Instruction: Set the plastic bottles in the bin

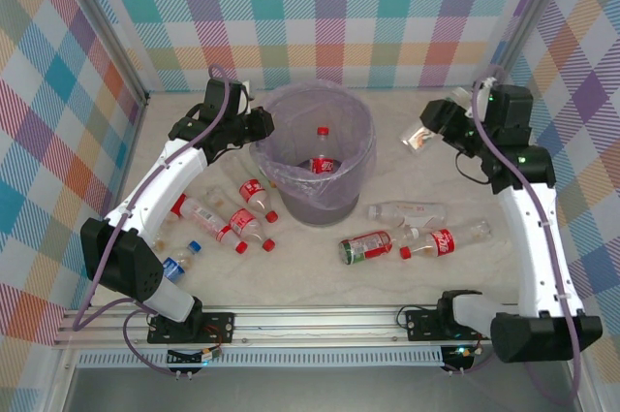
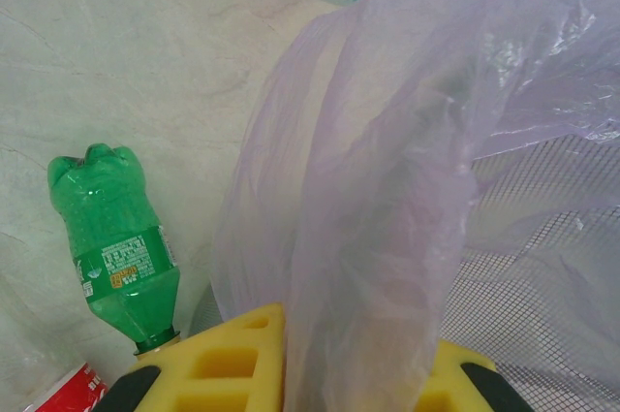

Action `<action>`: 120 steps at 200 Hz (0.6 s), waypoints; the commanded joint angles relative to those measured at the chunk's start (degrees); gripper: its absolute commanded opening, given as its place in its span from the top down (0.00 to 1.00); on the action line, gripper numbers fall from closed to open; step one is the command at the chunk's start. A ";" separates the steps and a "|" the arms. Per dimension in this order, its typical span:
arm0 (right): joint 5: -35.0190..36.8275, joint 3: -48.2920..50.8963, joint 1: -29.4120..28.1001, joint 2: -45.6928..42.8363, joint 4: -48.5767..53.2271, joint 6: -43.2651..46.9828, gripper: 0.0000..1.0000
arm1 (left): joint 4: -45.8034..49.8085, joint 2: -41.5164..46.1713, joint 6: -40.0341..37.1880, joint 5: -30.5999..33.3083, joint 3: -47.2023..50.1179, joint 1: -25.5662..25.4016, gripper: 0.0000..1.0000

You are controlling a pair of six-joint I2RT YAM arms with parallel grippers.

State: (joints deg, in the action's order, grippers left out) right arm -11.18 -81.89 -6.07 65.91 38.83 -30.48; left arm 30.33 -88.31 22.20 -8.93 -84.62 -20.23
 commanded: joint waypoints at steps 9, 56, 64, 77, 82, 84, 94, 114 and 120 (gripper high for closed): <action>2.95 -7.15 -11.01 2.88 -3.93 2.71 0.46 | 4.17 -1.69 -0.20 1.12 -0.08 -0.32 0.94; 8.78 -17.60 -26.48 16.05 -3.53 7.70 0.46 | 3.91 -2.00 0.71 1.49 -0.27 -0.59 0.94; 9.73 -19.35 -28.35 18.58 -2.79 8.62 0.46 | 4.04 -2.13 0.67 1.93 -0.44 -0.69 0.94; 11.16 -21.06 -30.81 21.84 -1.69 9.90 0.46 | 4.39 -2.45 0.66 2.65 -0.84 -0.86 0.94; 11.77 -21.25 -31.49 22.70 -1.38 10.27 0.46 | 4.53 -2.52 0.71 2.81 -0.98 -0.95 0.94; 12.01 -21.28 -31.78 23.00 -1.21 10.35 0.46 | 4.56 -2.56 0.73 2.90 -1.12 -0.95 0.94; 13.28 -20.81 -32.69 24.10 -1.15 10.79 0.46 | 4.78 -2.78 0.76 3.17 -1.58 -1.03 0.94; 18.56 -19.18 -35.07 25.66 -1.08 11.84 0.46 | 4.99 -3.09 0.71 3.71 -2.73 -1.04 0.94; 19.53 -18.65 -35.47 26.11 -1.03 11.85 0.46 | 5.05 -3.23 0.70 3.86 -2.98 -1.04 0.94</action>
State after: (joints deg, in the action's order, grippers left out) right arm 1.50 -100.95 -39.83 92.25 37.23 -21.41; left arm 31.57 -89.36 22.46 -7.44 -86.39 -21.02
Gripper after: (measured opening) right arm 0.592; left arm 0.152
